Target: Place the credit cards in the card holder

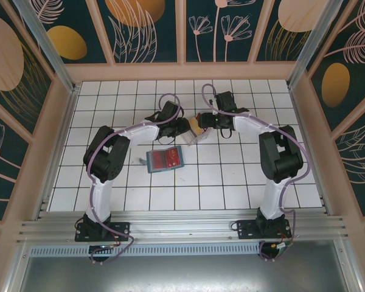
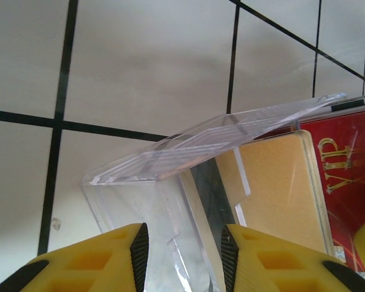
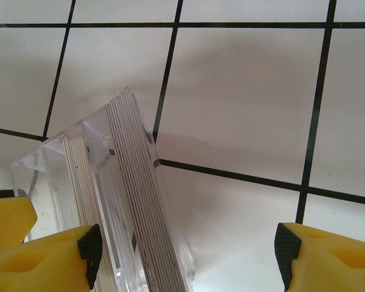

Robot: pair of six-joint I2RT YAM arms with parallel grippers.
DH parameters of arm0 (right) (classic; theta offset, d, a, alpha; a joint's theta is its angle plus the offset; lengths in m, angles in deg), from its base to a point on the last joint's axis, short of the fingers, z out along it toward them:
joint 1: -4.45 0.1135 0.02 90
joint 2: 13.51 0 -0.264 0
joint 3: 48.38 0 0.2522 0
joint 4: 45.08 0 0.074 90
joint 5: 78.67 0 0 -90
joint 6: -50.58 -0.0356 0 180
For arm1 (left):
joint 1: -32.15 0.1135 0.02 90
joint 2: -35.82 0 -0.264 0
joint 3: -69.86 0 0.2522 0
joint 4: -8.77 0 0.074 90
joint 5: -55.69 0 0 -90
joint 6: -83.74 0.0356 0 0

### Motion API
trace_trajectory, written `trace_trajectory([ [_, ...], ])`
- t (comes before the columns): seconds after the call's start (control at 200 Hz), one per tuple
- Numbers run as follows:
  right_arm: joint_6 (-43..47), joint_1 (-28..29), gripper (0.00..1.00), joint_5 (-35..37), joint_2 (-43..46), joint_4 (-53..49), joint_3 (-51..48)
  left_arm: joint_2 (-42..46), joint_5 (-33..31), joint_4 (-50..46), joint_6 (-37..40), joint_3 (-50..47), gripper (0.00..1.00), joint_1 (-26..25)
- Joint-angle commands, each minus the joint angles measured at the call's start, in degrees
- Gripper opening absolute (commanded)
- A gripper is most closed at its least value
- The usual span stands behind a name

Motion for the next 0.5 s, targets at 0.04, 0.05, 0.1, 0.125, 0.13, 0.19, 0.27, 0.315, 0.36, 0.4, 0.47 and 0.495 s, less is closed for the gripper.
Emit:
trace_trajectory([
  [0.04, 0.4, 0.3, 0.76, 0.7, -1.5, -1.6, 1.9, -1.6, 1.7, 2.3, -0.8, -1.4, 0.39, 0.2],
  [0.05, 0.5, 0.3, 0.76, 0.8, -1.5, -1.6, 1.9, -1.7, 1.7, 2.4, -0.8, -1.6, 0.39, 0.1],
  [0.1, 0.4, 0.3, 0.76, 1.3, -1.6, -1.7, 2.0, -1.6, 1.7, 2.8, -1.0, -2.2, 0.39, 0.1],
  [0.125, 0.4, 0.3, 0.75, 1.5, -1.6, -1.9, 1.9, -1.6, 1.7, 3.0, -1.1, -2.6, 0.39, 0.1],
  [0.13, 0.4, 0.3, 0.75, 1.5, -1.7, -1.8, 2.0, -1.6, 1.7, 3.0, -1.1, -2.7, 0.39, 0.1],
  [0.19, 0.4, 0.3, 0.74, 2.0, -1.7, -1.9, 2.1, -1.7, 1.8, 3.5, -1.3, -3.5, 0.39, 0.1],
  [0.27, 0.3, 0.2, 0.73, 2.1, -1.9, -2.0, 2.3, -1.9, 1.9, 3.9, -1.5, -4.4, 0.39, 0.1],
  [0.315, 0.1, 0.2, 0.72, 2.4, -2.0, -2.1, 2.5, -2.0, 2.0, 4.2, -1.6, -4.8, 0.39, 0.1],
  [0.36, 0.1, 0.2, 0.71, 2.8, -2.1, -2.2, 2.6, -2.1, 2.0, 4.5, -1.6, -5.3, 0.39, 0.1],
  [0.4, 0.0, 0.2, 0.70, 3.1, -2.1, -2.3, 2.7, -2.2, 1.9, 4.6, -1.6, -5.6, 0.39, 0.1],
  [0.47, 0.0, 0.1, 0.69, 3.6, -1.8, -2.3, 2.7, -2.3, 1.4, 4.4, -1.4, -6.2, 0.39, 0.1],
  [0.495, 0.0, 0.0, 0.69, 3.8, -1.9, -2.3, 2.8, -2.3, 1.3, 4.4, -1.4, -6.4, 0.39, 0.1],
])
